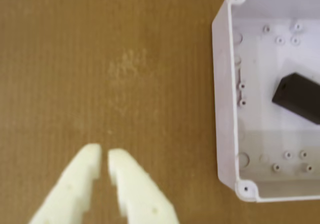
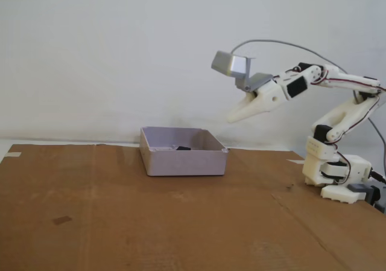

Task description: Grasp a block and put it in the box.

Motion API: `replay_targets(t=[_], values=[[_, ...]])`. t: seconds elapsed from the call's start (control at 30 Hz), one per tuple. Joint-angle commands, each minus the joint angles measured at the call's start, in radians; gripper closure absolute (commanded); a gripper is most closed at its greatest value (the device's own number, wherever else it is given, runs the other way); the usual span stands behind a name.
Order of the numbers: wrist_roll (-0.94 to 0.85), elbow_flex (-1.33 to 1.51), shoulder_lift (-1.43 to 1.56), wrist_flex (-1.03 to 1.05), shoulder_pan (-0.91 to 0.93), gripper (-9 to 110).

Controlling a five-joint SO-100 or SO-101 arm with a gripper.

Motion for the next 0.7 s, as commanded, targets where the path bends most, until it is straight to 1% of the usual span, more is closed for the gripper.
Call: replay_targets(t=[0.0,0.67], values=[[-0.005,0.023,0.138,-0.041,0.005,101],[-0.003,0.344,0.436,-0.041,0.000,101]])
